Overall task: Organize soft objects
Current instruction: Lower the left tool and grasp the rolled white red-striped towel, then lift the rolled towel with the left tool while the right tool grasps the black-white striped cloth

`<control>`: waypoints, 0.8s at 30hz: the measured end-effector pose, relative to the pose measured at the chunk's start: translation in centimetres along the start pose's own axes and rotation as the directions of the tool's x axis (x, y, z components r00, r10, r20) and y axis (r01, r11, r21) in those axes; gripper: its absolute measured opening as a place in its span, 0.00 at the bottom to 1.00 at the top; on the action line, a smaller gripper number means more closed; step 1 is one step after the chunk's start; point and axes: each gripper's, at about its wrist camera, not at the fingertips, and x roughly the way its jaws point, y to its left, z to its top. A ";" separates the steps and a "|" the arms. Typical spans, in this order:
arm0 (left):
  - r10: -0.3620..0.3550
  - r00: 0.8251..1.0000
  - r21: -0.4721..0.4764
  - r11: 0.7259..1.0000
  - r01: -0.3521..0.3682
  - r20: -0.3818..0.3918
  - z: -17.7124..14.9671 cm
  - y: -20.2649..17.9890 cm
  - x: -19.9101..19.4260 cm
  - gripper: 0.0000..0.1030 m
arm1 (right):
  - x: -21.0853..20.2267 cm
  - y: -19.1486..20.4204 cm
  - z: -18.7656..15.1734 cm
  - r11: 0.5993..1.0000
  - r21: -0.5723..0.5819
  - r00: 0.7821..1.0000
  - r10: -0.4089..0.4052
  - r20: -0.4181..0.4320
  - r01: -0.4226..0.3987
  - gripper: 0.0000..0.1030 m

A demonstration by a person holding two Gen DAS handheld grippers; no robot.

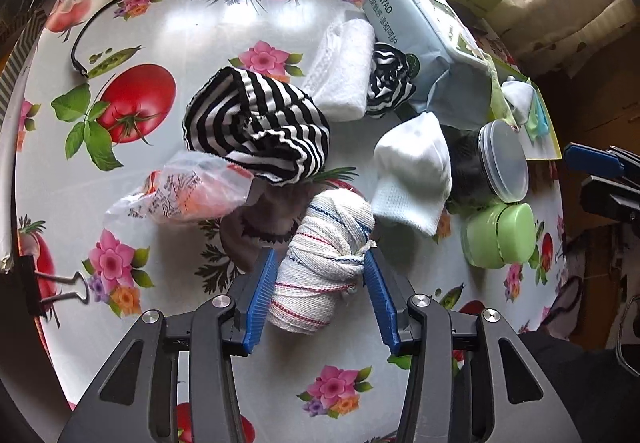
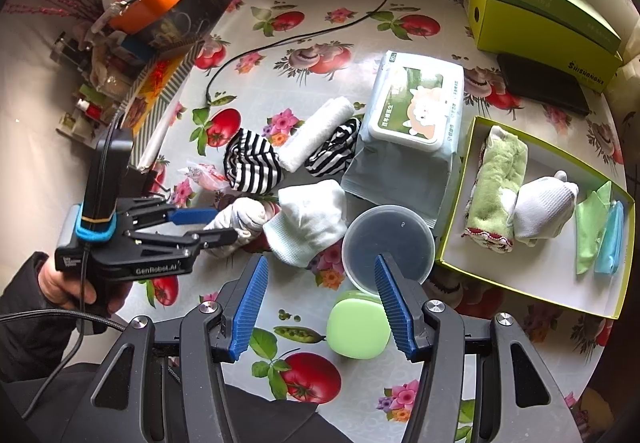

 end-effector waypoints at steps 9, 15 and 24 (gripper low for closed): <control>0.018 0.999 -0.012 1.000 -0.018 -0.039 -0.2 -1.4 1.8 0.47 | 0.4 0.7 0.7 1.000 -0.028 1.000 0.008 -0.008 -0.009 0.54; 0.031 0.999 -0.067 0.997 -0.032 -0.017 -1.3 -1.0 2.1 0.44 | 0.9 1.5 1.8 0.999 -0.054 1.000 0.005 -0.008 -0.005 0.54; 0.013 0.998 -0.229 0.973 0.002 0.066 -3.1 3.0 -0.8 0.44 | 3.8 3.8 4.3 0.991 -0.129 0.999 0.029 -0.041 -0.034 0.54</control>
